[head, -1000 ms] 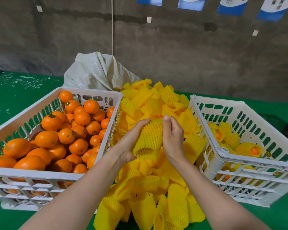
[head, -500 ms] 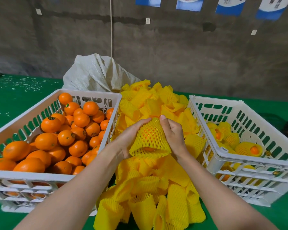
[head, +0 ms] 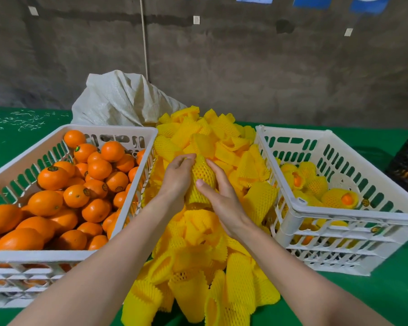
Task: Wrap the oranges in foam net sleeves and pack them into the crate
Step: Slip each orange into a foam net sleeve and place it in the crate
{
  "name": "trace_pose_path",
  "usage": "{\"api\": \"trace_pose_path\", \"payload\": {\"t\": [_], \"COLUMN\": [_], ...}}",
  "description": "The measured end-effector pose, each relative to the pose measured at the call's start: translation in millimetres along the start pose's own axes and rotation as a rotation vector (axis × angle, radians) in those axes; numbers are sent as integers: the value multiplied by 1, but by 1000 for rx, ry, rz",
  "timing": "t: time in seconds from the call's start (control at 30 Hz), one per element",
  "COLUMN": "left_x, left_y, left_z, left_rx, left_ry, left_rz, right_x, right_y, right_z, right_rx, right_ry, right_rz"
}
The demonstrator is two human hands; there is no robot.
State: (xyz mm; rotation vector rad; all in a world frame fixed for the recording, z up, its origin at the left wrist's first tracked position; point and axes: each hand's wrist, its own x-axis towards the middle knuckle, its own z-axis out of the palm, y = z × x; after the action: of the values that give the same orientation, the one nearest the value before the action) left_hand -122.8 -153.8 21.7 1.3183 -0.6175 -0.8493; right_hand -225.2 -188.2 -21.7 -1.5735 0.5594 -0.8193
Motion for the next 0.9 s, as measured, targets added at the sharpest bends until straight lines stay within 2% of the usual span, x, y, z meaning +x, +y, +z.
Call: {"api": "trace_pose_path", "payload": {"t": [0.1, 0.3, 0.43, 0.5, 0.57, 0.67, 0.73, 0.8, 0.9], "left_x": [-7, -13, 1, 5, 13, 29, 40, 46, 47], "left_y": [1, -11, -24, -38, -52, -62, -68, -76, -83], "left_z": [12, 50, 92, 115, 138, 173, 191, 199, 200], "left_rx": [-25, 16, -67, 104, 433, 881, 1100, 1323, 1421], "left_ry": [-89, -261, -137, -139, -230, -349, -384, -369, -345], "left_rz": [-17, 63, 71, 166, 391, 706, 779, 840, 881], "right_x": [1, 0, 3, 8, 18, 37, 49, 61, 78], "right_y": [1, 3, -13, -23, -28, -22, -13, -2, 19], "right_z": [-13, -55, -116, -154, -193, -246, -275, -299, -320], "right_rx": [21, 78, -24, -16, -51, -273, -505, -813, -1200], "right_ry": [76, 130, 238, 360, 500, 651, 627, 521, 309], "right_rz": [16, 52, 9, -13, -5, 80, 180, 321, 513]}}
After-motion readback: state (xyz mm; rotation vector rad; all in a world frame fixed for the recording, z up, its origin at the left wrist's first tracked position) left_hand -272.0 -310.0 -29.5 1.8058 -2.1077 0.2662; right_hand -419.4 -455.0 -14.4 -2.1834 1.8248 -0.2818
